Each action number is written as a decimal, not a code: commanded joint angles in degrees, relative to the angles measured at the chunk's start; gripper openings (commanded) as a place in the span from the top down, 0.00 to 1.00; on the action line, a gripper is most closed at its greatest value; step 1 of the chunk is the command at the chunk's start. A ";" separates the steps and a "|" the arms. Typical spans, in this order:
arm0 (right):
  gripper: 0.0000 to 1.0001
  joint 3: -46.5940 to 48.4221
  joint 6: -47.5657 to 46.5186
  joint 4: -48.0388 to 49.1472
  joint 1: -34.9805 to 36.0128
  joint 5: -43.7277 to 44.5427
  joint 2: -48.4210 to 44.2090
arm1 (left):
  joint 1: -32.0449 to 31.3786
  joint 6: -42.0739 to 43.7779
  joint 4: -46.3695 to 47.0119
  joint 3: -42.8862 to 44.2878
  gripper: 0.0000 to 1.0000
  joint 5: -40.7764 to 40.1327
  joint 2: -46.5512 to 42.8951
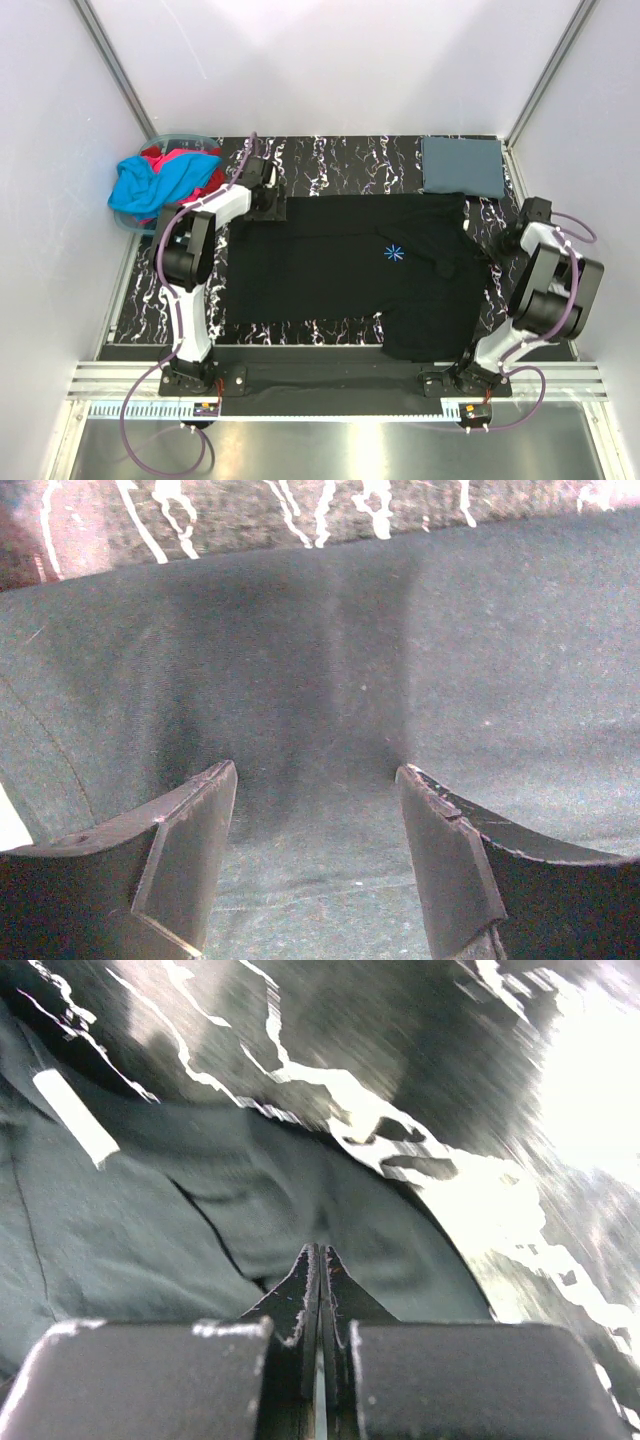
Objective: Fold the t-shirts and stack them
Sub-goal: Fold the tshirt
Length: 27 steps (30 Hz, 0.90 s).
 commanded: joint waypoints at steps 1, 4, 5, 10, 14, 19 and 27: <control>1.00 -1.41 3.27 -2.42 -0.10 5.49 -6.03 | -1.33 0.03 -0.31 0.36 0.30 -0.11 0.74; 0.92 1.47 2.22 -2.60 -0.10 3.48 -7.88 | -1.50 -0.06 -0.40 0.27 0.30 0.07 0.65; 0.85 2.45 2.22 -2.51 0.08 3.13 -8.58 | -1.76 0.11 -0.40 0.18 0.30 -0.10 0.39; 0.57 17.70 -3.31 -4.60 6.57 5.84 -2.98 | -1.94 0.55 -0.49 -0.17 0.30 -1.42 0.12; 0.50 29.51 -9.37 -9.01 11.85 13.40 7.31 | -2.12 0.82 -0.66 -0.44 0.29 -1.07 0.04; 0.44 40.49 -14.47 -11.04 13.35 13.67 16.70 | -2.21 1.26 -0.67 -0.43 0.30 -1.07 -0.49; 0.45 50.95 -21.24 -15.16 16.07 13.05 26.65 | -4.05 1.43 -0.75 0.09 0.29 -0.98 0.82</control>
